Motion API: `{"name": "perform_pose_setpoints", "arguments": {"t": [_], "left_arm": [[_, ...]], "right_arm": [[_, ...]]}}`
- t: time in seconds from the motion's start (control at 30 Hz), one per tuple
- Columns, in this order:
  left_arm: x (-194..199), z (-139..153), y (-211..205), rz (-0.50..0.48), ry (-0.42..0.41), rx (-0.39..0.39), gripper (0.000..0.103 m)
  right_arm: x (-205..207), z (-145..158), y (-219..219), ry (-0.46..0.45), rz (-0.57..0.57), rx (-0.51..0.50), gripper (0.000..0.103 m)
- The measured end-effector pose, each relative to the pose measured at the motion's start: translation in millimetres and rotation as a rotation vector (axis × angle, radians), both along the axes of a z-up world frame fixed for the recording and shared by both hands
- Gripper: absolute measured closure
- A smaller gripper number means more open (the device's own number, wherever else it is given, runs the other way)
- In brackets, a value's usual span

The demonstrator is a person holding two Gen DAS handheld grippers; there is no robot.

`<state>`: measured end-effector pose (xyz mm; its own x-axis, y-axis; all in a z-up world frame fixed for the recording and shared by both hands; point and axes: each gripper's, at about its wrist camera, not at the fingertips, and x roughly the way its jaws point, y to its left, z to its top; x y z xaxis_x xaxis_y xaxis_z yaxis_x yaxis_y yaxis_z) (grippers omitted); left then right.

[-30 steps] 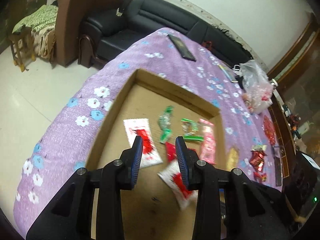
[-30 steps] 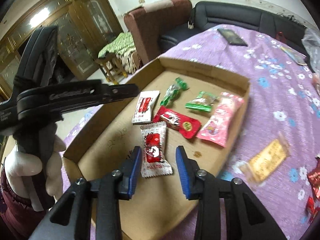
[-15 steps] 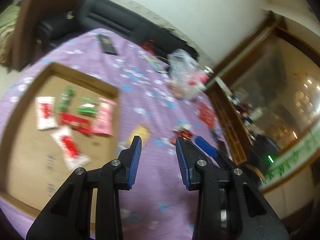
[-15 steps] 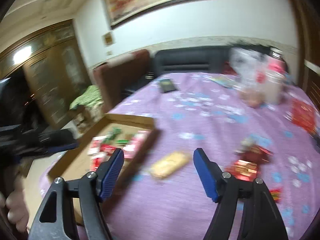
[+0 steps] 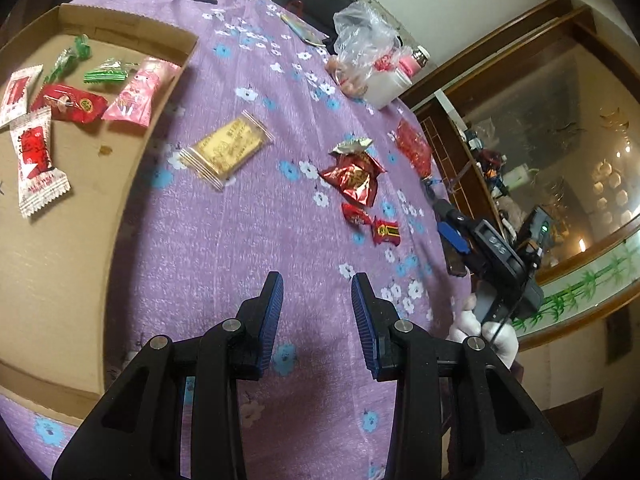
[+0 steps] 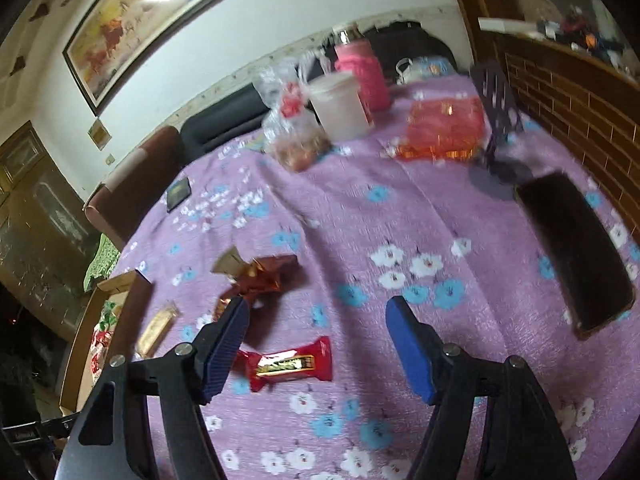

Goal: Organize snacks
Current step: 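Move both tools back toward the red candies on the table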

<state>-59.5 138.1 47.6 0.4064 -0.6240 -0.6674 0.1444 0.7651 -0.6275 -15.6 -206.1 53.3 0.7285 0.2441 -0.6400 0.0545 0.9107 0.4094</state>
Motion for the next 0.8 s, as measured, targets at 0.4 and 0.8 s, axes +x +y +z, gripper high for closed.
{"name": "perform_pose_setpoints", "arguments": {"t": [0.4, 0.8], "left_arm": [[-3.8, 0.4, 5.6, 0.015, -0.009, 0.026, 0.069], [-1.7, 1.9, -2.4, -0.011, -0.036, 0.015, 0.069]], "right_arm": [[31.8, -41.0, 38.3, 0.098, 0.144, -0.012, 0.041], [16.2, -40.0, 68.3, 0.061, 0.36, 0.033, 0.04]]}}
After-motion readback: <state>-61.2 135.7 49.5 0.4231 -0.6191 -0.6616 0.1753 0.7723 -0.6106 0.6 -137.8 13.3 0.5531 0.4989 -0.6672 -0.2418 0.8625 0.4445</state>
